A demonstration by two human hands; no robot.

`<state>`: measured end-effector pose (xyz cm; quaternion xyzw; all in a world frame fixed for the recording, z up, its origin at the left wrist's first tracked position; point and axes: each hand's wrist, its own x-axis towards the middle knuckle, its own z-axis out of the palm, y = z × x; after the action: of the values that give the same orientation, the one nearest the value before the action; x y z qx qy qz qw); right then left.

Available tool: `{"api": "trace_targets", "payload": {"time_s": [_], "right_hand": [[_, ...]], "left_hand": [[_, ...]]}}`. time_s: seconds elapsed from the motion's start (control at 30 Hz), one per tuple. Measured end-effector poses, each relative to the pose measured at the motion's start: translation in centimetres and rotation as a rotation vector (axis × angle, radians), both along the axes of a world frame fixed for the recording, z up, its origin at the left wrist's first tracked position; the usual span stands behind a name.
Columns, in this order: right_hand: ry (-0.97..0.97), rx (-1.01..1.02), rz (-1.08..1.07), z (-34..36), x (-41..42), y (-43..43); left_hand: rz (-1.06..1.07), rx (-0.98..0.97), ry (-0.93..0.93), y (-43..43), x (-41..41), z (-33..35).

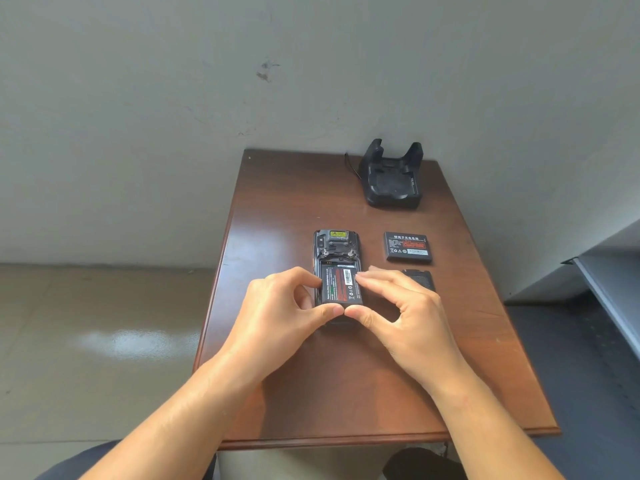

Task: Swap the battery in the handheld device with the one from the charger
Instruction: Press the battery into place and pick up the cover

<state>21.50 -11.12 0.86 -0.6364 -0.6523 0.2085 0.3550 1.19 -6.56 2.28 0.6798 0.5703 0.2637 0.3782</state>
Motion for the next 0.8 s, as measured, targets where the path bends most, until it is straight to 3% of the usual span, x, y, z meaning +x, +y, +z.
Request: {"api": "trace_targets", "payload": {"time_s": [0.37, 0.8], "right_hand": [[0.032, 0.115, -0.03, -0.85, -0.4, 0.84], [0.167, 0.061, 0.011, -0.69, -0.16, 0.92]], "left_hand": [[0.006, -0.045, -0.125, 0.69, 0.22, -0.43], [-0.064, -0.067, -0.185, 0.81, -0.17, -0.52]]}}
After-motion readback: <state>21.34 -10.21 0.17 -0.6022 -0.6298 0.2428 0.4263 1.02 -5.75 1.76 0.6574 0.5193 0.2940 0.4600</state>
